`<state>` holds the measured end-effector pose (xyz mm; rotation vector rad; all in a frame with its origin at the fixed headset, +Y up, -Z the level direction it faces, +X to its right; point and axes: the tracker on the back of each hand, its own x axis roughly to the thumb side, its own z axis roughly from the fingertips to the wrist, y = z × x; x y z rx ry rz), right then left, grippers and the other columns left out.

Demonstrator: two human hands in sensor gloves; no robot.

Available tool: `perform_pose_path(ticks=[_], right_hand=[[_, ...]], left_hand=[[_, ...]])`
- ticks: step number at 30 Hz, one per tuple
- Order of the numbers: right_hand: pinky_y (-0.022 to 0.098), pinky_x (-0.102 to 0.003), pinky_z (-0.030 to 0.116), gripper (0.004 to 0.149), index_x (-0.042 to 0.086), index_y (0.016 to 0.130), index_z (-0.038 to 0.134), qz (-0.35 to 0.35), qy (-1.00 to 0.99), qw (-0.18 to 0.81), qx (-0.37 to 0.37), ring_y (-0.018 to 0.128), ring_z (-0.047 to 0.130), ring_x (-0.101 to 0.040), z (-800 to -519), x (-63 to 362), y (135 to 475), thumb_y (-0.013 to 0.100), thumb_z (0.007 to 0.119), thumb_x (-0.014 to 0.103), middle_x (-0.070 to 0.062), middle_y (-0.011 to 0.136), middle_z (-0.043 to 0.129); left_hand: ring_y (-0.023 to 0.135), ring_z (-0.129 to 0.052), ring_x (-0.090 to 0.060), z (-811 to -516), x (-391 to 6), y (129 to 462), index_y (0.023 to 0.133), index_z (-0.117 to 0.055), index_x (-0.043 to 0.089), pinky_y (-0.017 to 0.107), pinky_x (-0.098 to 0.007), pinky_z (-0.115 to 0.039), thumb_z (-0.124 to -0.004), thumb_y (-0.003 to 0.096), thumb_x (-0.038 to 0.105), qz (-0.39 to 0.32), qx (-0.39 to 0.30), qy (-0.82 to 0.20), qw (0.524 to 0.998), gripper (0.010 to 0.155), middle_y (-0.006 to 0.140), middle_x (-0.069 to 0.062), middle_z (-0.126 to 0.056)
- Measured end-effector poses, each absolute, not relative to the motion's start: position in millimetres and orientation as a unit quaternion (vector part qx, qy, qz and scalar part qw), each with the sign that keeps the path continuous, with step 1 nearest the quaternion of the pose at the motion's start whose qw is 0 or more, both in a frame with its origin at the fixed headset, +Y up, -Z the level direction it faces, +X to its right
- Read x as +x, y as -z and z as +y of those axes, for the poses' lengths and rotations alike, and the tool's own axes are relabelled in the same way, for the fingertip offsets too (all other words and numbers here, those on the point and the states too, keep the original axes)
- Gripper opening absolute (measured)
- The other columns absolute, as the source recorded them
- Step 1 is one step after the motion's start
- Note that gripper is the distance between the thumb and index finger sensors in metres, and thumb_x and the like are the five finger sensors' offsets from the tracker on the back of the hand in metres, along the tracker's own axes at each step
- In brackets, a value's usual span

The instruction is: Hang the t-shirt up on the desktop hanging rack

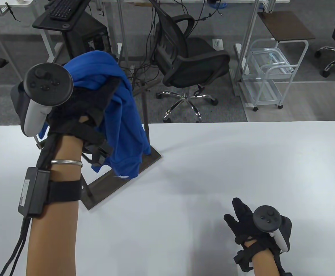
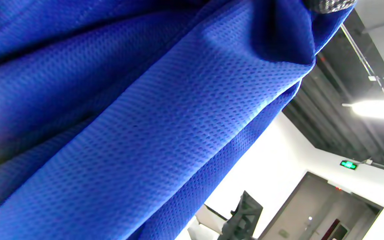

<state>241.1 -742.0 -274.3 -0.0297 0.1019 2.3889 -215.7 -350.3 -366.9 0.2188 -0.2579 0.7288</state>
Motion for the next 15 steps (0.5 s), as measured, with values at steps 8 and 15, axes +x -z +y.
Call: perform_pose_path(ticks=[8,15], right_hand=[[0.061,-0.069,0.047,0.073,0.012,0.1,0.047,0.047,-0.928,0.369,-0.032,0.083,0.062,-0.05,-746,247,273,0.043,0.076,0.047,-0.023,0.1,0.052],[0.061,-0.069,0.048,0.073,0.012,0.1,0.047,0.052,-0.924,0.375,-0.058,0.082,0.062,-0.05,-750,255,270,0.043,0.076,0.048,-0.022,0.1,0.052]], left_hand=[[0.122,0.0,-0.018,-338,-227,384,0.111,-0.053,0.052,0.077,-0.055,0.011,-0.059,0.0518,0.068,-0.097,0.114,-0.291,0.945,0.062,0.13,0.018,-0.03],[0.121,0.002,-0.019,-354,-244,416,0.107,-0.063,0.048,0.074,-0.055,0.013,-0.063,0.0497,0.067,-0.063,0.099,-0.257,0.959,0.061,0.13,0.017,-0.031]])
